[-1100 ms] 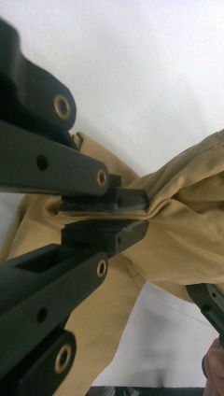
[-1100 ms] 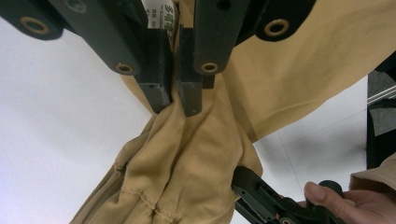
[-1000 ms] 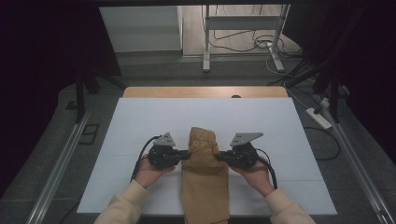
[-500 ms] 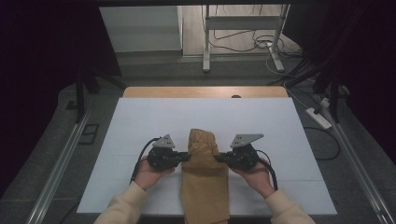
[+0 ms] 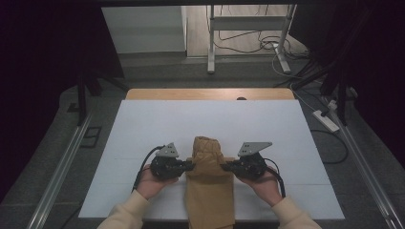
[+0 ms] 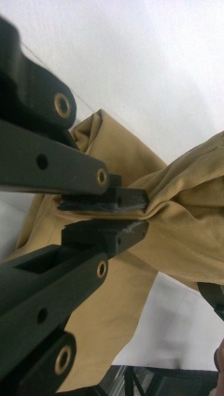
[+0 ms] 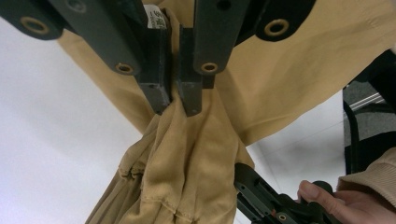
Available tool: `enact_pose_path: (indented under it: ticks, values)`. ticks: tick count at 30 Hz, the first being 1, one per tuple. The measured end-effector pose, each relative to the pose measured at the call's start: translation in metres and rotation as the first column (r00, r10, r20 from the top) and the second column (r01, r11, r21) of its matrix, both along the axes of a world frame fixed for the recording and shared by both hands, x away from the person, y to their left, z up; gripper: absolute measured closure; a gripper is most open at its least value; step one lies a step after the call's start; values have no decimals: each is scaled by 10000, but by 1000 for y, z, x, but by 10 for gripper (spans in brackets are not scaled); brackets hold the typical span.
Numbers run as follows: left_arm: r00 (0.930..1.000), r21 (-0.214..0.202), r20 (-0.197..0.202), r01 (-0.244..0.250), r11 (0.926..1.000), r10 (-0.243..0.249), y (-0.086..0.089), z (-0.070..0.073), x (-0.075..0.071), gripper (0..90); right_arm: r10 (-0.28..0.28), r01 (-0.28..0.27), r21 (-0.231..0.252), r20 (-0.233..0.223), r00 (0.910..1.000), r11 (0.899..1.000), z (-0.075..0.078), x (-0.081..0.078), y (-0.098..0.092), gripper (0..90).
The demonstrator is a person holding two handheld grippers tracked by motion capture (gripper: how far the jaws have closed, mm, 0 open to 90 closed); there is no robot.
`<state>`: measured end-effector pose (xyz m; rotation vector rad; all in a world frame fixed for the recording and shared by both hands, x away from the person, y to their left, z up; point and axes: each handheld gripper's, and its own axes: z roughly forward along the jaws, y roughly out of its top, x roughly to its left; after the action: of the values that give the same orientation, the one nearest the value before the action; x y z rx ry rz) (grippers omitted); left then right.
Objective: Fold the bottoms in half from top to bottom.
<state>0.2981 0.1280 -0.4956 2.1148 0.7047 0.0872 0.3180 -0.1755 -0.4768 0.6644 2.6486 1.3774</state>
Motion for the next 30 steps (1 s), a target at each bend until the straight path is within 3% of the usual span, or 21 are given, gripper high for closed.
enact_pose_path:
  ticks: [20, 23, 26, 30]
  values:
    - [9987, -116, -173, 475, 9988, -477, 3, -6, -23, 766, 472, -475, -189, -134, 9988, 9987, -9, -26, -5, 829]
    - [9979, -222, -245, 599, 9980, -604, 4, -7, -26, 693, 597, -600, -233, -171, 9981, 9979, -10, -31, -8, 780]
    - [9980, -274, -375, 504, 9984, -514, 10, -7, -29, 514, 652, -656, -240, -134, 9978, 9976, -9, -36, -12, 652]
    - [9992, -168, -408, 4, 9999, -11, 25, -10, -31, 406, 406, -409, -257, -115, 9991, 9988, -7, -39, -20, 542]
